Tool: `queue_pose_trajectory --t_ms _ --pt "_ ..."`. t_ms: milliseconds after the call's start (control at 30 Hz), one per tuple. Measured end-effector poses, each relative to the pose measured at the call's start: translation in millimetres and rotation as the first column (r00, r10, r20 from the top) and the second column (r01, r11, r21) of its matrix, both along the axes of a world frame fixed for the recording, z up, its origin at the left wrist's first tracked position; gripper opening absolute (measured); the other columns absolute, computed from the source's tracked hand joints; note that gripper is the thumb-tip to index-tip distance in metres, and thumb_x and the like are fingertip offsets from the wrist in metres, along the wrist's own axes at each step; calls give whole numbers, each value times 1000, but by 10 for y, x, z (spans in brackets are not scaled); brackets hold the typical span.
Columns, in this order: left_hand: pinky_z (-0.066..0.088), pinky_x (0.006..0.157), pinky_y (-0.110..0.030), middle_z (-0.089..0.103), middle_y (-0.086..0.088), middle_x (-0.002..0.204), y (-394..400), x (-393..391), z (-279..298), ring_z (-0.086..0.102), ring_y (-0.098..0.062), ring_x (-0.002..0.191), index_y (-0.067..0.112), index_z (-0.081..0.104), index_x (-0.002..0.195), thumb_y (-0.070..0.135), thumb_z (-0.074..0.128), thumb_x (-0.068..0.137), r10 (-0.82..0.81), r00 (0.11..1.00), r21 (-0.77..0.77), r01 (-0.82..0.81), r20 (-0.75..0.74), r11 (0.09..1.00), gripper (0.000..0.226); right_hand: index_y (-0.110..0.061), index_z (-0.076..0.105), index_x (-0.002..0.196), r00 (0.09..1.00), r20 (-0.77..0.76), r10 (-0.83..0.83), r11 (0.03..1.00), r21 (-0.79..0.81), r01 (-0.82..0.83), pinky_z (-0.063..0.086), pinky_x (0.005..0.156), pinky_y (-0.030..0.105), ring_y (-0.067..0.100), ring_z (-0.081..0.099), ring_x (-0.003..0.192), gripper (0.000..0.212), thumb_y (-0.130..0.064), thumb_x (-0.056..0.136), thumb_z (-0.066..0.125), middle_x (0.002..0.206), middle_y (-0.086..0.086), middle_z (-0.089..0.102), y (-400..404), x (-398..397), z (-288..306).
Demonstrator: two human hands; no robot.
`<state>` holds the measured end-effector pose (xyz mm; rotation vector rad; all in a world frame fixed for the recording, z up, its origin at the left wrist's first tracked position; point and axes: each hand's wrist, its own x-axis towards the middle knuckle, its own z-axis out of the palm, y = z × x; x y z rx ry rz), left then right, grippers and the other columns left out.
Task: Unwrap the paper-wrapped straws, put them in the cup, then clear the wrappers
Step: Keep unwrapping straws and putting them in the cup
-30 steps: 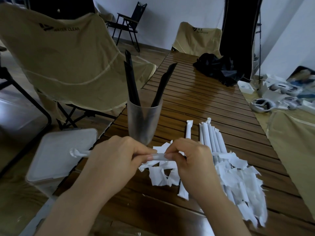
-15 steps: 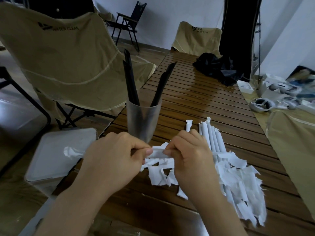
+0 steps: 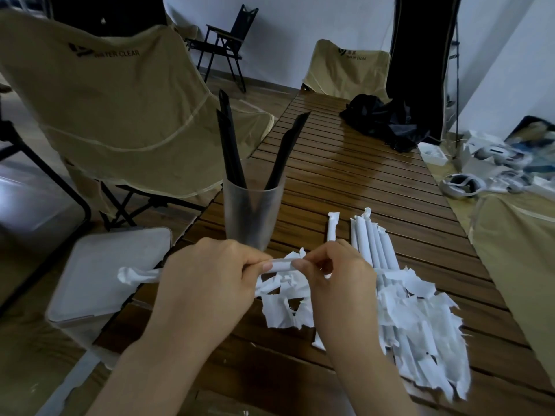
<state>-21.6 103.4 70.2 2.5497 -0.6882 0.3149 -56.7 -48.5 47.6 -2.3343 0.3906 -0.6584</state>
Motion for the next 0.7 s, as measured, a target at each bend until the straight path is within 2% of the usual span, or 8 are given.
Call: queue_pose_trajectory --t_ms 67,167,300,400,467,567,700 --pt "21 51 -9 57 20 66 -9 15 -24 44 2 52 50 66 107 45 51 92 -20 999 -6 21 40 1000 22 -25 61 69 999 -5 -36 992 119 36 40 61 10 6 55 73 17 -22 80 73 77 -8 61 9 -24 34" --pt "26 48 -9 63 17 61 -14 57 -57 50 0 51 44 72 97 39 65 85 -29 998 -32 31 59 999 15 -24 65 71 998 -32 -63 958 279 69 41 57 9 4 57 68 13 -23 81 73 72 -9 62 28 -34 69" --pt "36 52 -12 67 14 68 -25 50 -106 55 -2 57 43 71 103 42 57 88 -15 997 -39 19 81 999 21 -22 65 75 990 -109 -90 920 372 125 37 55 13 6 57 65 12 -27 84 69 71 -6 63 96 -24 53" --pt "30 58 -7 66 17 83 -31 33 -76 52 -1 68 48 61 118 48 43 94 12 1000 -56 -11 18 998 30 -20 63 77 992 -106 -75 902 417 112 35 53 12 5 52 57 13 -27 87 66 68 -4 60 148 -21 36" --pt "29 56 -8 63 18 83 -35 14 -52 51 -1 68 49 57 121 50 38 95 31 1000 -43 -31 -1 999 32 -20 63 77 996 -69 -52 909 410 76 36 48 12 5 49 55 13 -27 88 65 66 -5 57 160 -23 30" --pt "36 56 -9 66 21 81 0 26 -41 57 1 70 48 63 114 50 44 93 60 997 -70 -64 -52 995 28 -23 60 76 999 7 41 939 341 -41 39 56 9 4 52 64 13 -20 88 64 71 -7 58 160 -32 41" --pt "31 52 -8 66 24 78 81 84 -45 56 8 69 47 67 106 50 47 92 86 986 -46 -94 -141 995 24 -35 46 68 963 -37 267 962 67 -264 40 62 12 3 49 74 39 -3 87 61 74 -13 50 115 -28 67"
